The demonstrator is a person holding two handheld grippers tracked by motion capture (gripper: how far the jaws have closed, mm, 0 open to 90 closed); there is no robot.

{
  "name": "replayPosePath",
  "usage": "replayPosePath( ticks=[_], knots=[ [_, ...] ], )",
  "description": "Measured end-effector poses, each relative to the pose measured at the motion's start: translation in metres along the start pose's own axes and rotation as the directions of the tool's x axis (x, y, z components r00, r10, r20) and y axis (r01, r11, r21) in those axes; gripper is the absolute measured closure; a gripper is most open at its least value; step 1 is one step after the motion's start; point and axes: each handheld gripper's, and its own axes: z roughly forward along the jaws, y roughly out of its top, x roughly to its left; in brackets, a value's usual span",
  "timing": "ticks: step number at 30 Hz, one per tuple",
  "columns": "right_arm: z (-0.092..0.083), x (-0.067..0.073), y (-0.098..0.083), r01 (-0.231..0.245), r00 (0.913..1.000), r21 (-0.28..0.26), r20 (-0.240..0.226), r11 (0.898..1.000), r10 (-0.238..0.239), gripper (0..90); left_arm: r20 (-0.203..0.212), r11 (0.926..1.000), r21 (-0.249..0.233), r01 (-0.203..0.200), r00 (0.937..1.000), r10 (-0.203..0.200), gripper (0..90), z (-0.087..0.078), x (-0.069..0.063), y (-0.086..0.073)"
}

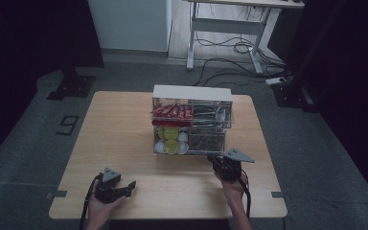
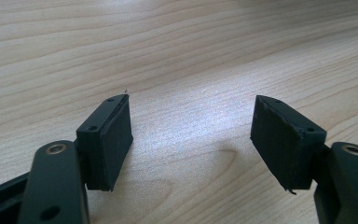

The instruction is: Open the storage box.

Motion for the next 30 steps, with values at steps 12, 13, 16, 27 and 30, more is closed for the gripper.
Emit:
replayPosePath(
  ticks=[12, 13, 16, 27, 30],
  knots=[
    [-0.007, -0.002, 0.012, -0.013, 0.9999, -0.047, 0.001, 0.999, 0.013, 89.1, 0.003, 1.0000, 0.003, 0.002, 1.0000, -0.002, 29.3, 0.002, -0.001, 0.000],
    [-0.007, -0.002, 0.013, -0.013, 0.9999, -0.046, 0.003, 0.999, 0.014, 89.1, 0.001, 1.0000, 0.003, 0.003, 1.0000, -0.003, 29.3, 0.002, -0.001, 0.000],
    [-0.007, -0.002, 0.015, -0.011, 0.9999, -0.046, 0.005, 0.999, 0.012, 89.1, 0.000, 1.0000, 0.002, 0.005, 1.0000, -0.005, 29.3, 0.000, 0.001, 0.000],
    [-0.006, -0.003, 0.030, -0.014, 0.9999, -0.056, 0.009, 0.998, 0.015, 89.1, 0.002, 0.9999, -0.003, 0.010, 1.0000, -0.010, 29.3, -0.001, 0.002, 0.000],
    [-0.006, -0.004, 0.035, -0.017, 0.9998, -0.060, 0.010, 0.998, 0.018, 89.1, 0.001, 0.9999, -0.006, 0.014, 0.9999, -0.014, 29.3, -0.001, 0.002, 0.000]
  ],
)
